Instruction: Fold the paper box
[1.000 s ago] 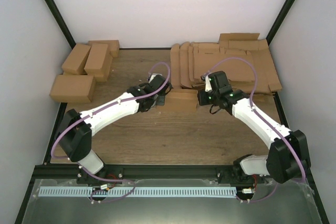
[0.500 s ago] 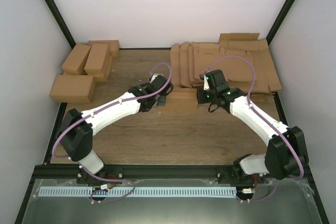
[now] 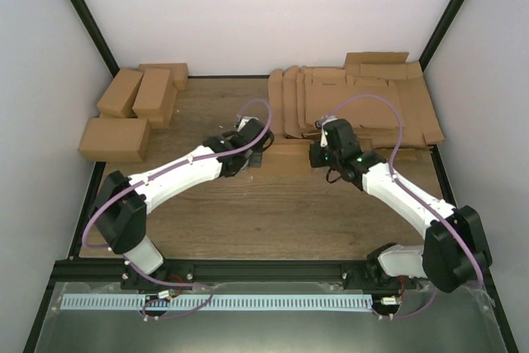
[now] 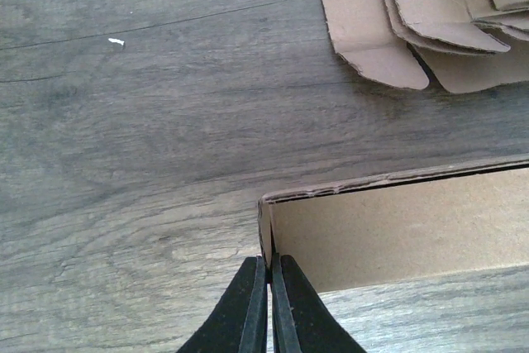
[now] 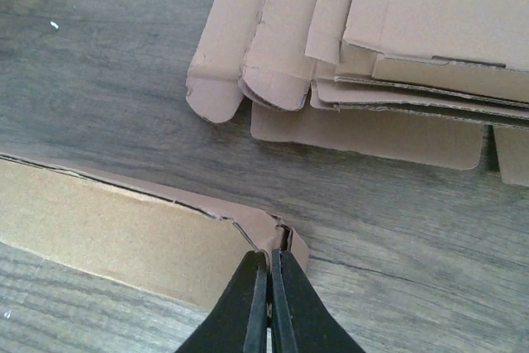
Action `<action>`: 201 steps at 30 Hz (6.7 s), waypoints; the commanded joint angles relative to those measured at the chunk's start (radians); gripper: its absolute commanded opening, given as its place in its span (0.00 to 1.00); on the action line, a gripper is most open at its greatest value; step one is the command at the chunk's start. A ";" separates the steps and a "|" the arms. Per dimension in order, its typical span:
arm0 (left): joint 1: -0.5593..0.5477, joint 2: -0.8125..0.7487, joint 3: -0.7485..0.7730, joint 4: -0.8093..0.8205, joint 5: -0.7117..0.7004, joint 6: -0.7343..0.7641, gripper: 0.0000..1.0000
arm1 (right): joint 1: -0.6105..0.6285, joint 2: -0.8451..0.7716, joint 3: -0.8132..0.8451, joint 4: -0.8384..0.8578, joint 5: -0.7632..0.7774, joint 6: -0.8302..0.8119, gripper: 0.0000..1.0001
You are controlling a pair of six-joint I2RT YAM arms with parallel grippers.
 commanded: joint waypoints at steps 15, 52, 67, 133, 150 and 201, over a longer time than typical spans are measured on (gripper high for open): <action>-0.005 0.027 0.020 -0.009 0.094 -0.053 0.16 | 0.063 -0.050 -0.341 0.393 0.125 0.090 0.01; 0.282 -0.022 -0.107 0.295 0.606 -0.294 0.70 | 0.063 -0.038 -0.325 0.393 0.096 0.026 0.03; 0.281 -0.025 -0.228 0.341 0.585 -0.301 0.35 | 0.062 -0.067 -0.301 0.347 0.098 0.039 0.15; 0.246 -0.025 -0.131 0.230 0.522 -0.214 0.36 | -0.046 0.211 0.273 -0.063 -0.024 0.397 0.36; 0.246 -0.038 -0.106 0.196 0.553 -0.192 0.50 | -0.054 0.179 0.144 -0.005 0.013 0.339 0.29; 0.302 -0.096 -0.081 0.338 0.894 -0.144 0.05 | -0.147 0.184 -0.113 0.267 -0.268 0.248 0.39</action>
